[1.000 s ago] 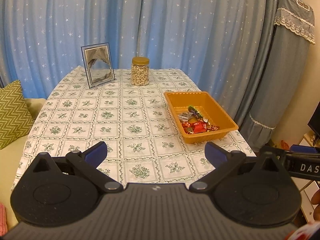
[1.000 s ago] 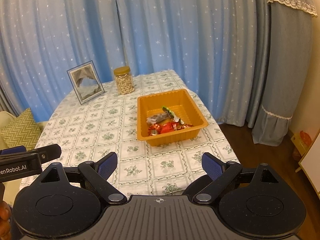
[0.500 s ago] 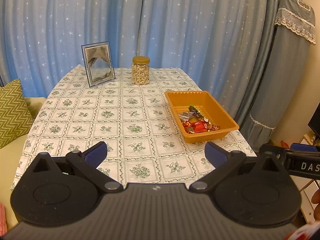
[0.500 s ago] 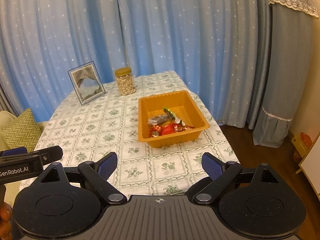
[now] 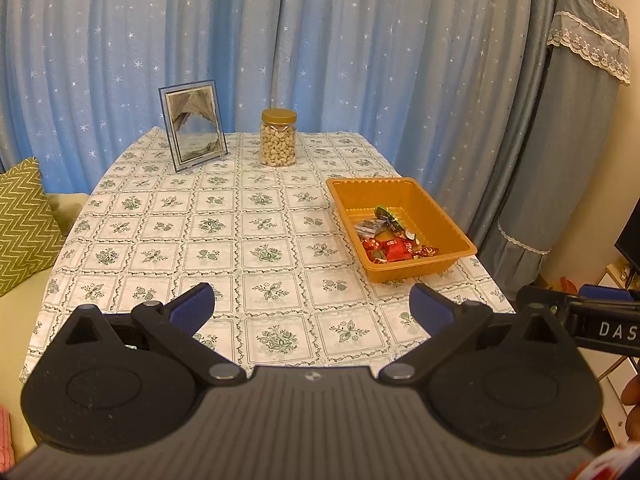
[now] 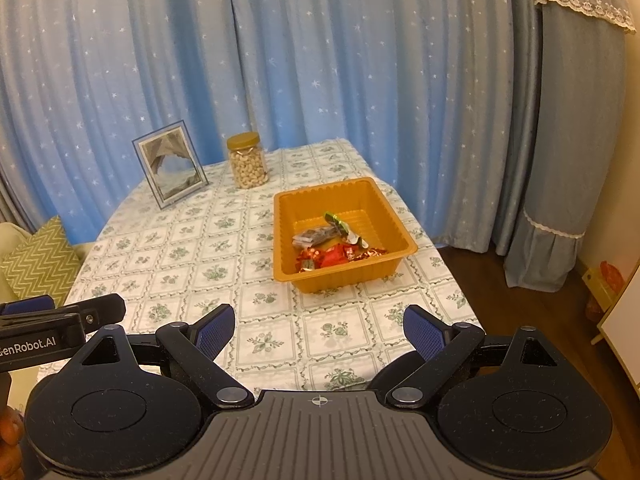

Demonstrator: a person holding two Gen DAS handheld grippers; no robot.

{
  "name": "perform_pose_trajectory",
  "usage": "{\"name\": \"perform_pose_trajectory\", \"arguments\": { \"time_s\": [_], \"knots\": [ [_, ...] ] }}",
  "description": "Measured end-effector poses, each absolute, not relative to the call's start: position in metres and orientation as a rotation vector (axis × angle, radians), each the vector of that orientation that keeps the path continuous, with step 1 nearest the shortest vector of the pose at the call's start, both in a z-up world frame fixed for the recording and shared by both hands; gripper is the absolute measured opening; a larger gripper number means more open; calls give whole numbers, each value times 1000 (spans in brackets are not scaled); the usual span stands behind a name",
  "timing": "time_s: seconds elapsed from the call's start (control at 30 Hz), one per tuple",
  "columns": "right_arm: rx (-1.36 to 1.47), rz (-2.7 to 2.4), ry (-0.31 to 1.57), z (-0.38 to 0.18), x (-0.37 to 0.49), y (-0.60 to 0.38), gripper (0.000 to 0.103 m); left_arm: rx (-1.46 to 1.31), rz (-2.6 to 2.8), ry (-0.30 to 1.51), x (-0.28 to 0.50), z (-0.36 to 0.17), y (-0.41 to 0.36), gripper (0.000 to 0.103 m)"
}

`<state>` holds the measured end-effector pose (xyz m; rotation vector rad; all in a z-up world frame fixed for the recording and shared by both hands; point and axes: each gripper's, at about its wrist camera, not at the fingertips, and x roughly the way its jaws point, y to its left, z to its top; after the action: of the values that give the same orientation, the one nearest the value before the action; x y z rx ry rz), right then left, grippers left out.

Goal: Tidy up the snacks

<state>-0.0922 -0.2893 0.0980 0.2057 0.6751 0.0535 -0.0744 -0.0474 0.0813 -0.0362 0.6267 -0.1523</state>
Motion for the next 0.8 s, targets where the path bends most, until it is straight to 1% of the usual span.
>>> {"name": "perform_pose_trajectory", "arguments": {
  "time_s": [0.8],
  "knots": [
    [211, 46, 669, 97, -92, -291, 91, -36, -154, 626, -75, 81, -47, 103]
  ]
}}
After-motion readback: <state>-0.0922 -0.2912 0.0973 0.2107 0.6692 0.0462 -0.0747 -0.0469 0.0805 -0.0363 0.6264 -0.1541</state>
